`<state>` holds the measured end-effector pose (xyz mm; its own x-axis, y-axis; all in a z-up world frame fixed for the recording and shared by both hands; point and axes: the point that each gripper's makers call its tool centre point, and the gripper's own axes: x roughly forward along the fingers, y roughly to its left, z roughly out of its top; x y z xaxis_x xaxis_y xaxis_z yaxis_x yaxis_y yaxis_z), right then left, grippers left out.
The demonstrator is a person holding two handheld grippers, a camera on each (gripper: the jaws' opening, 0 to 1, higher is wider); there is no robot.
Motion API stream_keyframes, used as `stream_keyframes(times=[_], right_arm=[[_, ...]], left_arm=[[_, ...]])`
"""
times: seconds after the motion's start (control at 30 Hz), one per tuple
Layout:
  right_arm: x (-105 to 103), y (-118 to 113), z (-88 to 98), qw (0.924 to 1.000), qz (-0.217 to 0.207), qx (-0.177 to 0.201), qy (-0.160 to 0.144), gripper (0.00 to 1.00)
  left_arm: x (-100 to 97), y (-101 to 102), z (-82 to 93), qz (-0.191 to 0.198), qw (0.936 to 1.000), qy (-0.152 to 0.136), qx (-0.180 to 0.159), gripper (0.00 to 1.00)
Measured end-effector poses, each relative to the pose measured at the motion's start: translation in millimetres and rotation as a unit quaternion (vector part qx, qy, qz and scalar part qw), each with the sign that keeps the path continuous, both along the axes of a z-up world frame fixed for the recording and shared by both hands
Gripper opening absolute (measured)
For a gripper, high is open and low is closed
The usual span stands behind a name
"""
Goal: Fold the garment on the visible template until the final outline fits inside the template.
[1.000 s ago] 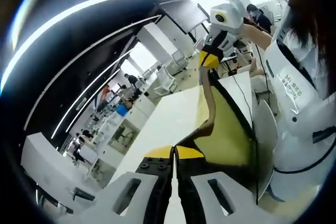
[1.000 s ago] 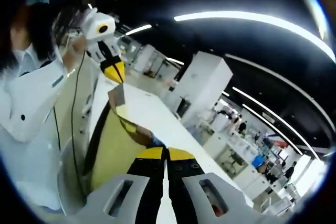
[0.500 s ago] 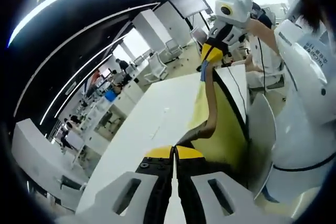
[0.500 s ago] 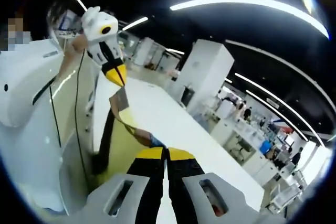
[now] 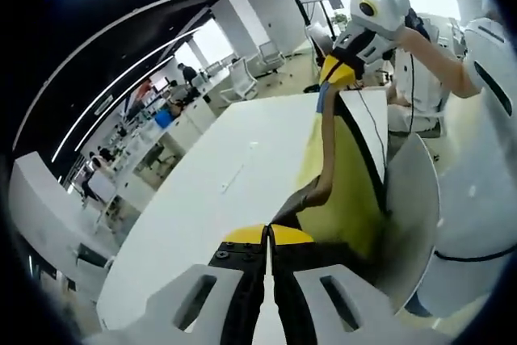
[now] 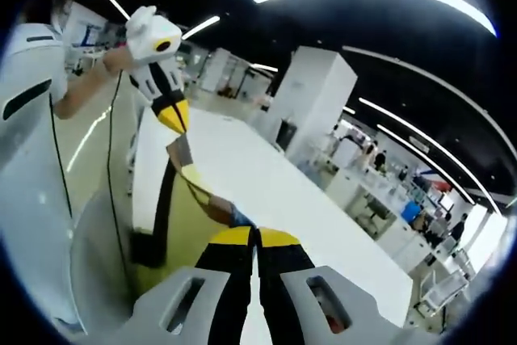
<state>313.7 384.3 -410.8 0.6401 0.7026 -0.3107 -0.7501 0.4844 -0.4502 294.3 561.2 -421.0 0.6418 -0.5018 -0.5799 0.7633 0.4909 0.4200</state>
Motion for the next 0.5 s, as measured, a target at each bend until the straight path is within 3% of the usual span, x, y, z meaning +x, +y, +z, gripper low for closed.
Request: stream_keyframes(times=[0.2,0.5], right_arm=[[22.0,-1.7,-15.3,0.9999,-0.012,-0.003,0.010,0.01],[57.5,-5.0,-46.8,0.9987,-0.038,-0.019,0.028,0.01]], left_arm=[[22.9,4.7,-16.7,0.018,0.9997,0.008,0.015,0.00],[59.5,2.1,-45.3,0.029,0.9981,0.053,-0.013,0.00]])
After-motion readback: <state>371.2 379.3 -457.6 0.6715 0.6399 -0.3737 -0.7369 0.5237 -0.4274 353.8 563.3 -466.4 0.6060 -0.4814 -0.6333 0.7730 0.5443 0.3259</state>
